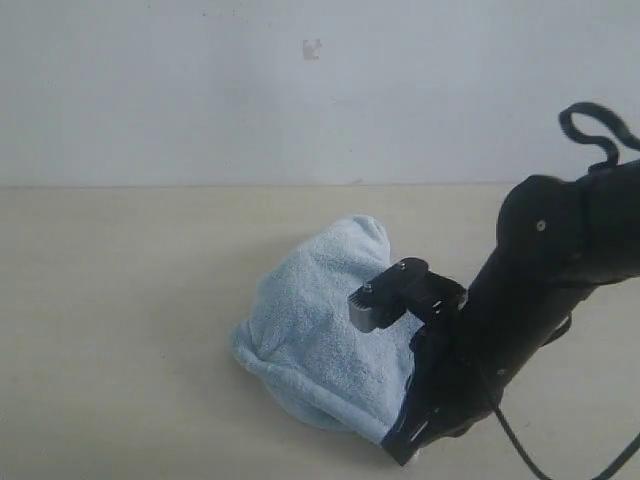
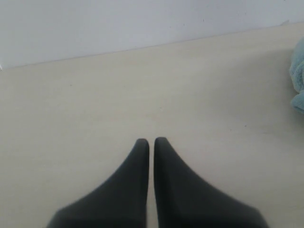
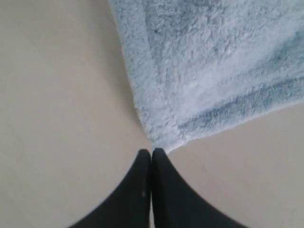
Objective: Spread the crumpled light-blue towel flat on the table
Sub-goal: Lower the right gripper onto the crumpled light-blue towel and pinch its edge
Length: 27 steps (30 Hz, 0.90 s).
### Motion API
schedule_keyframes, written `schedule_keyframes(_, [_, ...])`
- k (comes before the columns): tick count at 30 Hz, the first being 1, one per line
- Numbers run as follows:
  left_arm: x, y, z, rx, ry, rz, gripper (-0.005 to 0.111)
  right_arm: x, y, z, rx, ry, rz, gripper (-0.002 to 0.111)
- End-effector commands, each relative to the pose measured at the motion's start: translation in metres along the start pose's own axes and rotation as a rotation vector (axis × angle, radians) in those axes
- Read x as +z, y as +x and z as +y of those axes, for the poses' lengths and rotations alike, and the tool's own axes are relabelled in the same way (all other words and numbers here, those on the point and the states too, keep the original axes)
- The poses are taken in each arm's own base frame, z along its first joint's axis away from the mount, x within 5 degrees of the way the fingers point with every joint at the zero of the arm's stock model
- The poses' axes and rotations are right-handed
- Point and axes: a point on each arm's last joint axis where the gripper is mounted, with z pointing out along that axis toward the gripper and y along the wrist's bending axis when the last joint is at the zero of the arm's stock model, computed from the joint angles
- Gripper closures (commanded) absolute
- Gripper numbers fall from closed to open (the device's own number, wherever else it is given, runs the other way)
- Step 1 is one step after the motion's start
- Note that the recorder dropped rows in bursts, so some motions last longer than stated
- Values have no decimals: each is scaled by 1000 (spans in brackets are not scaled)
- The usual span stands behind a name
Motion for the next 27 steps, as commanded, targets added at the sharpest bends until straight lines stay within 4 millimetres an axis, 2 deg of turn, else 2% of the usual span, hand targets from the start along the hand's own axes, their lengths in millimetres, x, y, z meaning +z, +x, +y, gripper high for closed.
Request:
schedule_keyframes(1, [0,1,0,-17,1,-2,103,13,-13,-4,-20,74,-87,109])
schedule_keyframes(3, [0,1,0,-17,1,-2,103,15,-15,-6,-26,92,-110,108])
schedule_keyframes(5, [0,1,0,-17,1,-2,103,15,-14,-6,-50,90,-103,95])
schedule_keyframes(6, [0,1,0,-17,1,-2,103,15,-14,-6,-48,84,-97,80])
schedule_keyframes(7, [0,1,0,-17,1,-2,103,15,-14,-5,-41,80,-98,71])
schedule_keyframes(10, [0,1,0,-17,1,-2,103,15,-14,-5,-32,74,-102,55])
schedule_keyframes(17, [0,1,0,-17,1,-2,103,14,-17,-3,-25,55,-128,54])
schedule_keyframes(20, [0,1,0,-17,1,-2,103,6,-24,2,-8,9,-131,59])
schedule_keyframes(22, [0,1,0,-17,1,-2,103,-6,-34,15,-15,-66,-123,75])
schedule_keyframes(24, [0,1,0,-17,1,-2,103,-20,-41,30,-63,-120,-109,102])
schedule_keyframes(25, [0,1,0,-17,1,-2,103,-27,-44,39,-95,-135,-105,108])
schedule_keyframes(27, [0,1,0,-17,1,-2,103,-35,-46,57,-153,-151,-115,109])
